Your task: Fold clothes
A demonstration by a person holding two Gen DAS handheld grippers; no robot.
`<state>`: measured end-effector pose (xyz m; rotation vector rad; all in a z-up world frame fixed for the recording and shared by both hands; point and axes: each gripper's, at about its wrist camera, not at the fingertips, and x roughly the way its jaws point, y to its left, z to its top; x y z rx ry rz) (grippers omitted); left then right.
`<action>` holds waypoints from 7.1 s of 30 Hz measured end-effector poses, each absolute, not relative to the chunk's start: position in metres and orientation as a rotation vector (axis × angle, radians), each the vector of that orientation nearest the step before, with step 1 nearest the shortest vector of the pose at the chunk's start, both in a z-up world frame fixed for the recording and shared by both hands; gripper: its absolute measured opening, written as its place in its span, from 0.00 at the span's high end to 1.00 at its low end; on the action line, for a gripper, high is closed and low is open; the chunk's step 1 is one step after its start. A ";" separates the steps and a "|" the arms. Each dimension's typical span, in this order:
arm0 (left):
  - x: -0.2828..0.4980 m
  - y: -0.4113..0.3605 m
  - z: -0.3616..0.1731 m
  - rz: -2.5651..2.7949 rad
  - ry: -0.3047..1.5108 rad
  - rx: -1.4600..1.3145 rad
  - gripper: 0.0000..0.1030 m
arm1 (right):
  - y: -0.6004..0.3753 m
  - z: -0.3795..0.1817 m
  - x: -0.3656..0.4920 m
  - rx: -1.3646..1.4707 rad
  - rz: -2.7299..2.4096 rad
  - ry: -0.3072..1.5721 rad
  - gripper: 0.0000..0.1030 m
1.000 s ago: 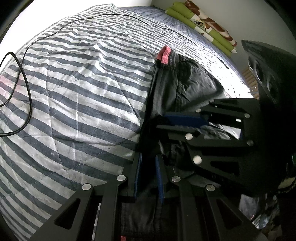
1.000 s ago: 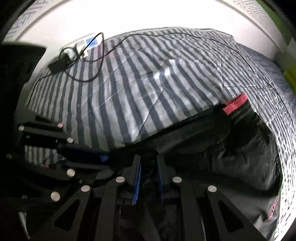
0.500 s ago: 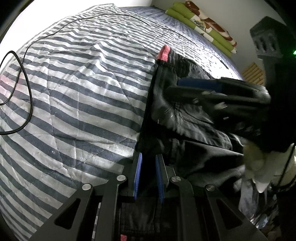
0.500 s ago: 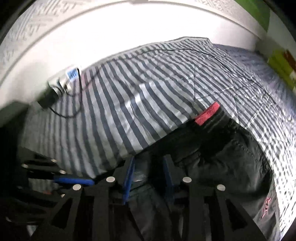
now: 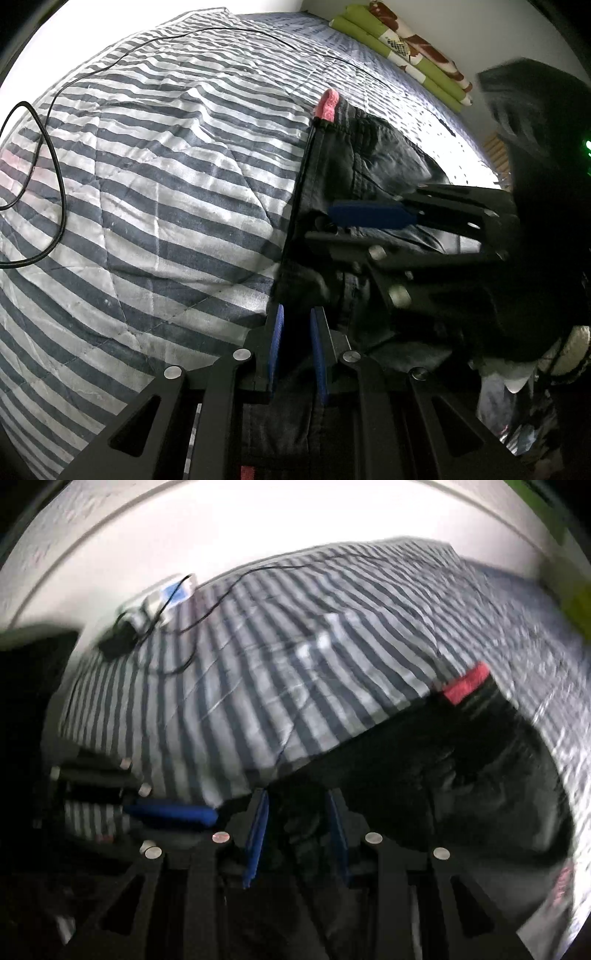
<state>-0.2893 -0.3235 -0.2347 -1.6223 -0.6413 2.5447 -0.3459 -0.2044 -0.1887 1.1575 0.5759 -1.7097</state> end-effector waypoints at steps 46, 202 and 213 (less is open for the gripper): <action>-0.297 -0.321 -0.237 2.553 -0.634 -1.626 0.85 | -0.200 -0.192 -0.351 1.254 -1.550 0.443 0.86; -0.169 -0.279 -0.217 2.659 -1.128 -1.614 0.37 | 0.365 -0.190 -0.108 1.620 -2.428 -0.557 0.44; -0.173 -0.275 -0.198 2.815 -0.978 -1.650 0.84 | 0.363 -0.167 -0.110 1.490 -2.412 -0.672 0.97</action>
